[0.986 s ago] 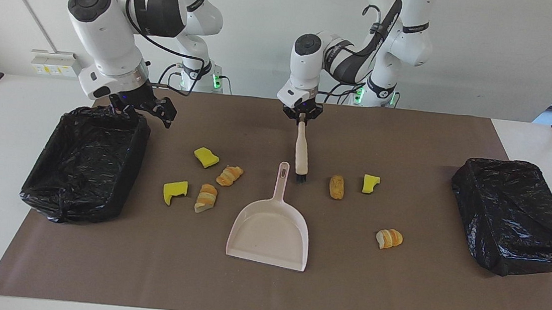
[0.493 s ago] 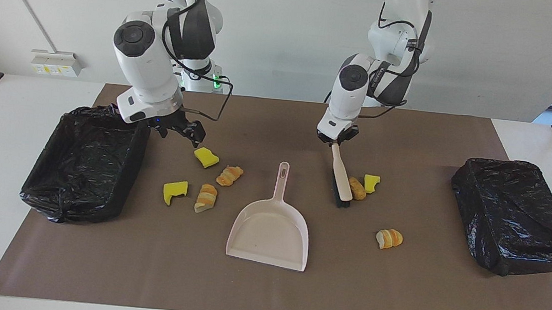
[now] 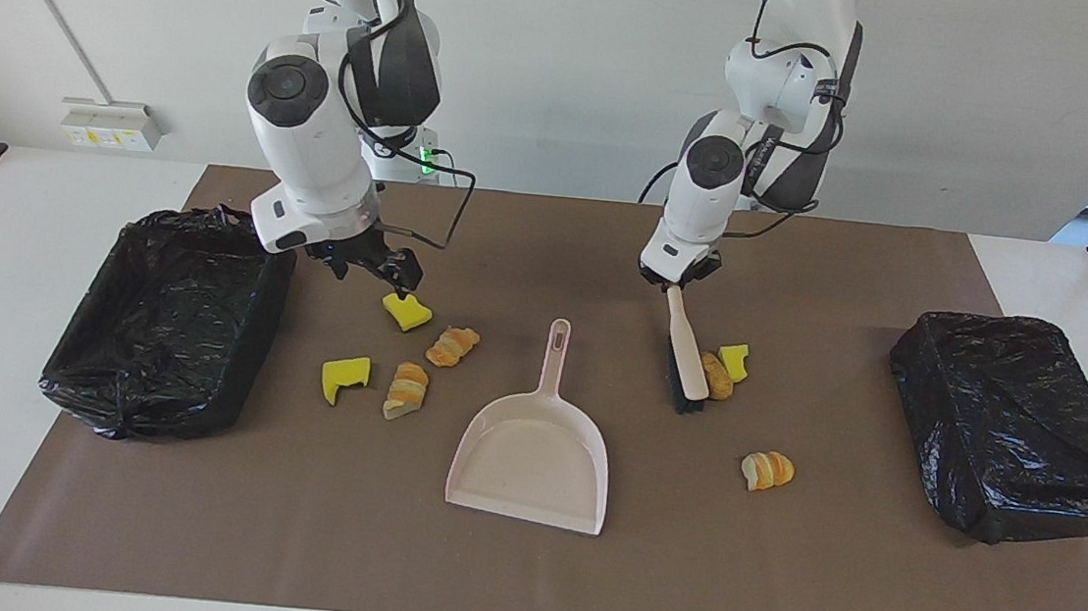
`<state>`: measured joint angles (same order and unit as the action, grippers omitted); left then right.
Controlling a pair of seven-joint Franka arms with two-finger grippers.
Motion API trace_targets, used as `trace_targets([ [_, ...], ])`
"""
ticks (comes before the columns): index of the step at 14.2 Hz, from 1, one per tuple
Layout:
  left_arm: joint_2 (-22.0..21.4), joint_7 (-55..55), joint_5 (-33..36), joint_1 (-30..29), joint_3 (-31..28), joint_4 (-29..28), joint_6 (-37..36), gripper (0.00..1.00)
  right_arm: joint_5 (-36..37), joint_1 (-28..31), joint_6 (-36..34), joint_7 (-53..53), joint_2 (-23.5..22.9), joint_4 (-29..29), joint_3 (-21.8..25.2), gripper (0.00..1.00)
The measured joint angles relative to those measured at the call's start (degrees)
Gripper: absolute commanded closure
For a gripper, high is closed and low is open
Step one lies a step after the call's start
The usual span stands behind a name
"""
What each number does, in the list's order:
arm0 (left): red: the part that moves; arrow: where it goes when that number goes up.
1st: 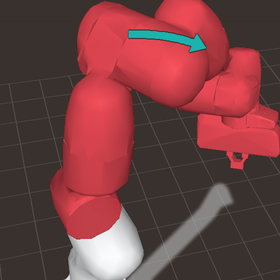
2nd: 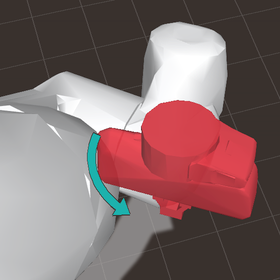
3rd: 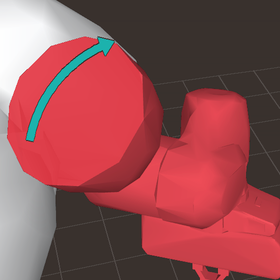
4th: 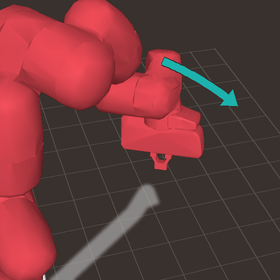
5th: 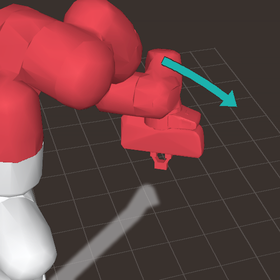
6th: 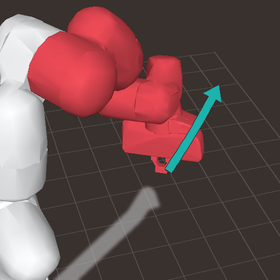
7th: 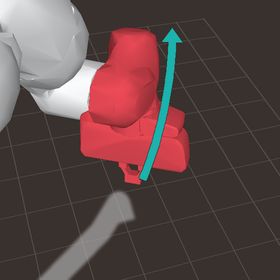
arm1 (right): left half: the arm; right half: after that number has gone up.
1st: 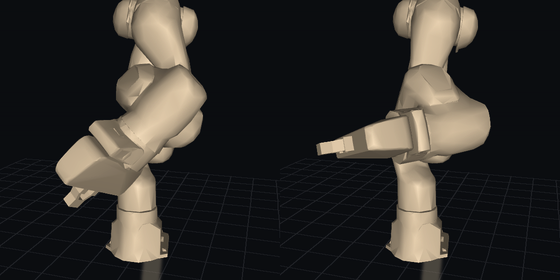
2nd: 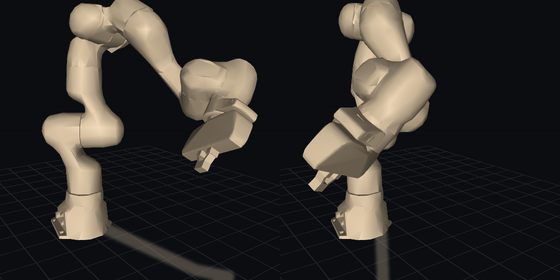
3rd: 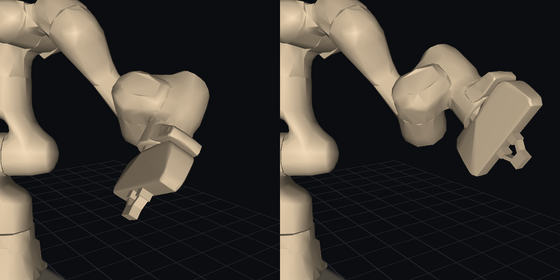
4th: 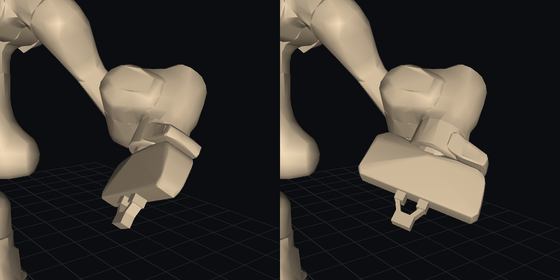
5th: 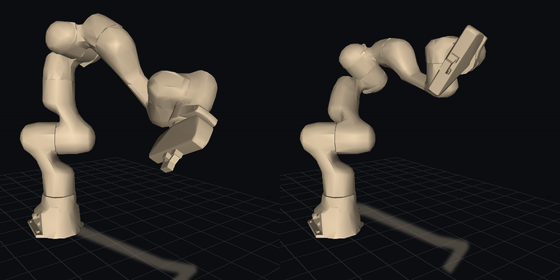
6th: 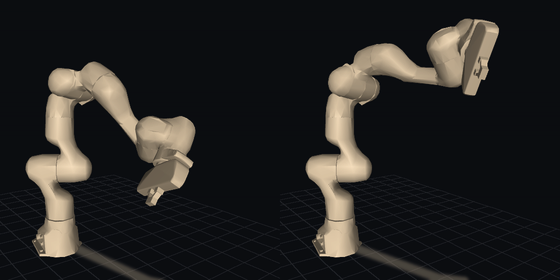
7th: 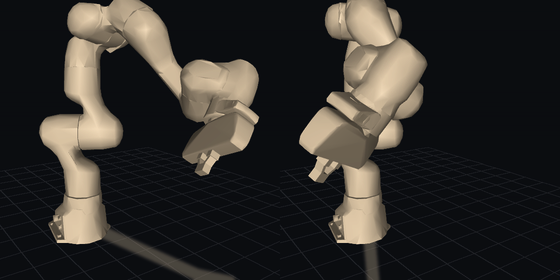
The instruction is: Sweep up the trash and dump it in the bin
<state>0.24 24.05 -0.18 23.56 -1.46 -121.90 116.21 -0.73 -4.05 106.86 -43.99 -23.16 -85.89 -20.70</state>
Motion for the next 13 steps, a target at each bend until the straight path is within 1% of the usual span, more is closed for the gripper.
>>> trace_targets([
  [3, 2.8, -15.5, 3.2, -5.9, -0.1, 4.9, 1.0, 1.00, 0.0, -3.4, 3.9, -3.7, -4.2, 1.9, -0.3, 0.00],
  [6, 8.3, -28.8, 8.6, -11.2, -0.2, 10.8, 4.9, 1.00, 3.8, -7.1, 5.0, -5.3, -7.7, 2.6, -0.4, 0.00],
  [10, 17.7, -50.2, 12.4, -16.2, -0.2, 20.7, 7.3, 1.00, 6.7, -9.3, 5.0, -5.5, -9.5, 2.9, -0.6, 0.00],
  [13, 22.6, -60.0, 16.1, -18.4, -0.2, 24.7, 9.5, 1.00, 8.5, -9.8, 5.0, -5.5, -9.9, 2.9, -1.5, 0.00],
])
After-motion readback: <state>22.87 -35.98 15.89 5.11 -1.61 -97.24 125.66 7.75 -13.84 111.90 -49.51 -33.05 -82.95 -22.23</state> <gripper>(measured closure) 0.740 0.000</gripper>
